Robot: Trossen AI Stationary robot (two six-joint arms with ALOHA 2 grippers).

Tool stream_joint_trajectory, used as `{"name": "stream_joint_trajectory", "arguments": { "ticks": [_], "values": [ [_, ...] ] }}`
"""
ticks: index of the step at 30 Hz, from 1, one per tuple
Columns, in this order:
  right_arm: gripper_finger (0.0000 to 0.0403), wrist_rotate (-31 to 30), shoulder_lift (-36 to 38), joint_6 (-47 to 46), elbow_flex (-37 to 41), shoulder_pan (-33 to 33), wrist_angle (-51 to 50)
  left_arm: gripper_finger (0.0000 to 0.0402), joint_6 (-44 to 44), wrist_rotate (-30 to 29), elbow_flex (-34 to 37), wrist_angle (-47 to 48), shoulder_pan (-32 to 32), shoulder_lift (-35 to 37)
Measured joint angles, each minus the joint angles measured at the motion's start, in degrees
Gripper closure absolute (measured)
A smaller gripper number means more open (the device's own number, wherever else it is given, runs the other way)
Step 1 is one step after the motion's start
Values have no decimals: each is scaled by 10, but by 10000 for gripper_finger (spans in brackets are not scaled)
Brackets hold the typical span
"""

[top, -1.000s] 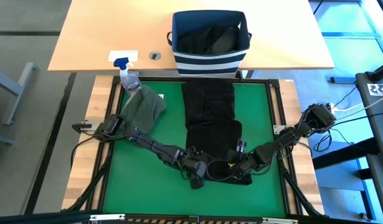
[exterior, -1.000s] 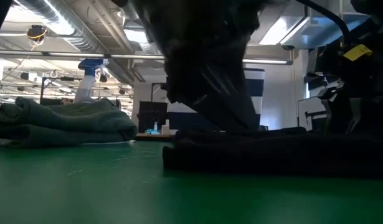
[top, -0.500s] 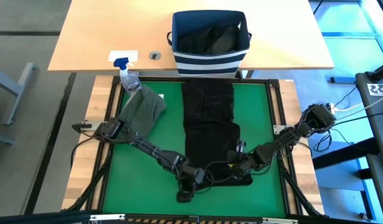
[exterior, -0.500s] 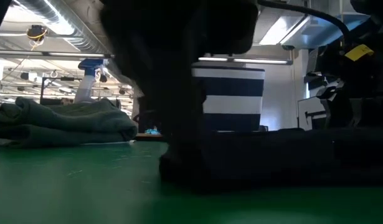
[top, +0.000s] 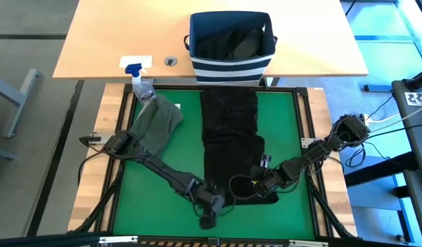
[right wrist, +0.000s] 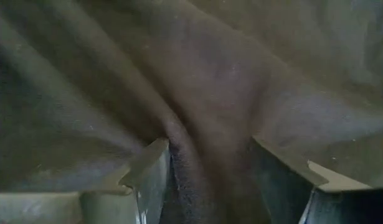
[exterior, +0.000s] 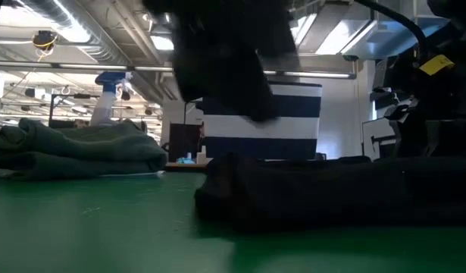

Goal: Fold Laundry from Bin
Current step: Fold the black shirt

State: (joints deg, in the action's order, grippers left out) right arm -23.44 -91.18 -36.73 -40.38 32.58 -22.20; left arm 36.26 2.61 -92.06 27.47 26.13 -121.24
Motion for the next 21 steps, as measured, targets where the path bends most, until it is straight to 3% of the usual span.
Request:
{"name": "stream_joint_trajectory", "arguments": {
  "ticks": [3,5,12,21],
  "values": [
    [181,0,0,0,0,0,0,246,33,-130,1,-3,-7,0],
    [181,0,0,0,0,0,0,246,44,-158,15,-20,-13,-1],
    [181,0,0,0,0,0,0,246,48,-116,60,-85,-23,-4],
    [181,0,0,0,0,0,0,246,-13,-102,83,-129,-2,-4]
  ]
}}
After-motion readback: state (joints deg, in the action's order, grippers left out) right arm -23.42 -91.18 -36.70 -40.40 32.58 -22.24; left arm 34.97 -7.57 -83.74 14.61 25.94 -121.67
